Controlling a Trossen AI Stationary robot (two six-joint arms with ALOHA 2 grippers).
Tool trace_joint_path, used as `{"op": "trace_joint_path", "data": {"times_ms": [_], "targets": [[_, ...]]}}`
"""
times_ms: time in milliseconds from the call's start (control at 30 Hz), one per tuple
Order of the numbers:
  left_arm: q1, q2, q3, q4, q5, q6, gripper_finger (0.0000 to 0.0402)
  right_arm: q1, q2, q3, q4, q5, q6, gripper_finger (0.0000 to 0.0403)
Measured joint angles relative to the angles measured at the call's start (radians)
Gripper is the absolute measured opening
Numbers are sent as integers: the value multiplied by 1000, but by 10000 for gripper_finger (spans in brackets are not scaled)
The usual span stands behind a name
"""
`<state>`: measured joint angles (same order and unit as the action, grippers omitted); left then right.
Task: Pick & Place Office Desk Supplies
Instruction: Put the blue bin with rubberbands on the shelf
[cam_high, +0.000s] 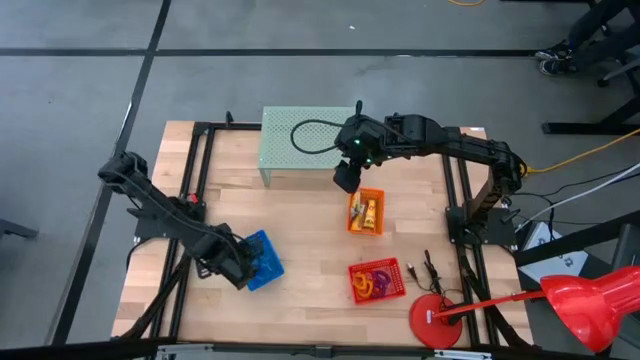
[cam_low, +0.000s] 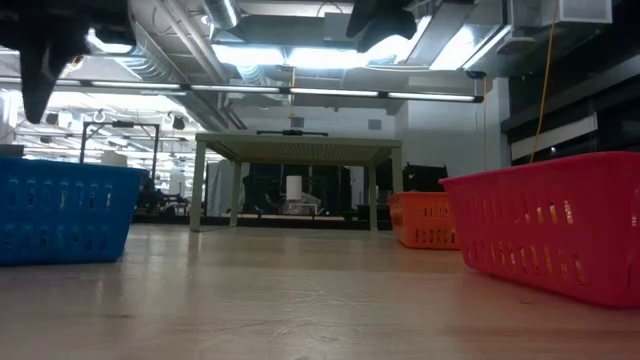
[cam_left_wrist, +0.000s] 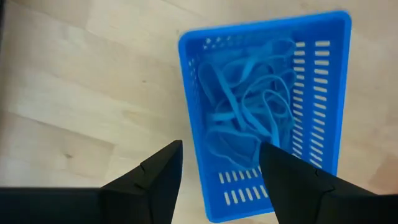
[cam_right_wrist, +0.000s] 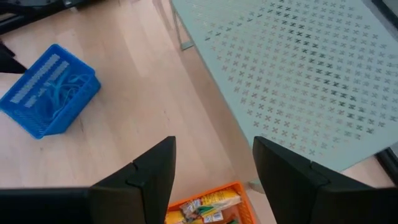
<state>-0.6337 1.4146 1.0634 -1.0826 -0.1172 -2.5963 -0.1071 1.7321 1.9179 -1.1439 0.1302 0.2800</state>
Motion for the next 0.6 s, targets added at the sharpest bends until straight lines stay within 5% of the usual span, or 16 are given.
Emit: {"op": "trace_joint_path", "data": {"times_ms": [600], "targets": [[-7,95,-1,62,84,5,208,-3,0,0,0,-42,-57,217]]}}
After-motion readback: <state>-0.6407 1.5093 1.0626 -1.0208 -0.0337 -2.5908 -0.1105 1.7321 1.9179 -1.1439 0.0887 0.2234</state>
